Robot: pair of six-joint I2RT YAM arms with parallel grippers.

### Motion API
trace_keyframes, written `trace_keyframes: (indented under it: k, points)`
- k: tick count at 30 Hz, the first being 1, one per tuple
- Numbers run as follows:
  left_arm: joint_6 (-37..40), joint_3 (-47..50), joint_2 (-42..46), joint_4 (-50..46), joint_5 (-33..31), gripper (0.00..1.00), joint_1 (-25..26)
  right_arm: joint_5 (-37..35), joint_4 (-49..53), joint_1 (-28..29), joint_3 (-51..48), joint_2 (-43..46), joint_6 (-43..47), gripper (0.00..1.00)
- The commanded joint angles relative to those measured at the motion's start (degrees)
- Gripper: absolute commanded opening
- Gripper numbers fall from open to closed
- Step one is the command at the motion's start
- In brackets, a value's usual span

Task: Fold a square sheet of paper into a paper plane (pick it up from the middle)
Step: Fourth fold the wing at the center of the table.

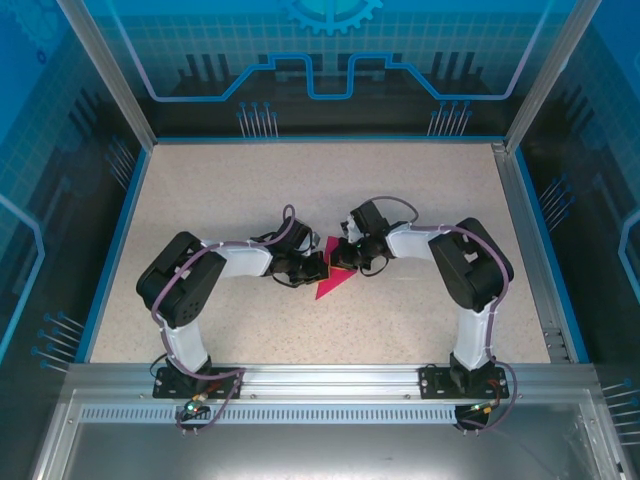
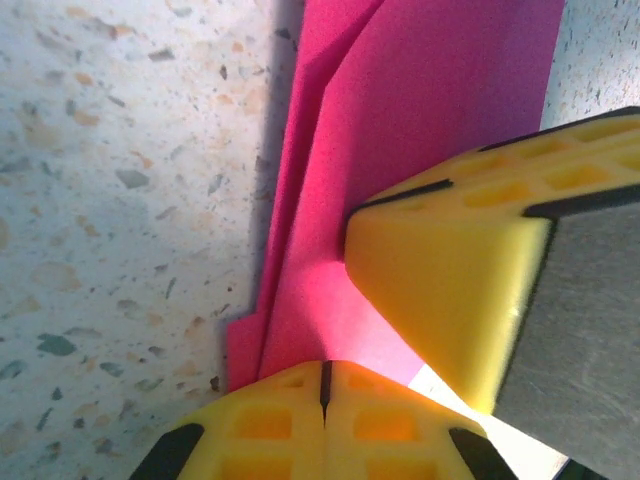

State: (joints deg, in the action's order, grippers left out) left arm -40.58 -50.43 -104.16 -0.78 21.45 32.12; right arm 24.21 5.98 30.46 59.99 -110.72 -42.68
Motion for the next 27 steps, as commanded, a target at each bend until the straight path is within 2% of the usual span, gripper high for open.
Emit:
trace_keyframes:
  k: [1, 7, 17, 21, 27]
  points:
    - [0.7, 2.5, -1.7, -11.7, -5.2, 0.02, 0.0, -3.5, 1.2, -2.3, 0.2, -2.0, 0.1, 0.06]
    - [1.1, 2.8, -1.5, -12.1, -5.5, 0.02, 0.0, -1.9, 0.6, -8.3, 3.2, -4.5, 1.4, 0.08]
    - [1.2, 3.2, -1.2, -12.1, -5.4, 0.02, 0.0, -4.1, 5.6, -13.9, 11.6, -8.5, 1.9, 0.11]
    - [1.2, 3.0, -1.2, -12.1, -5.3, 0.02, 0.0, -3.0, 5.9, -14.6, 12.8, -7.6, 2.0, 0.12]
    - [1.2, 2.4, -1.1, -12.2, -5.0, 0.02, 0.0, -0.3, 6.7, -12.5, 12.1, -0.9, 3.7, 0.15]
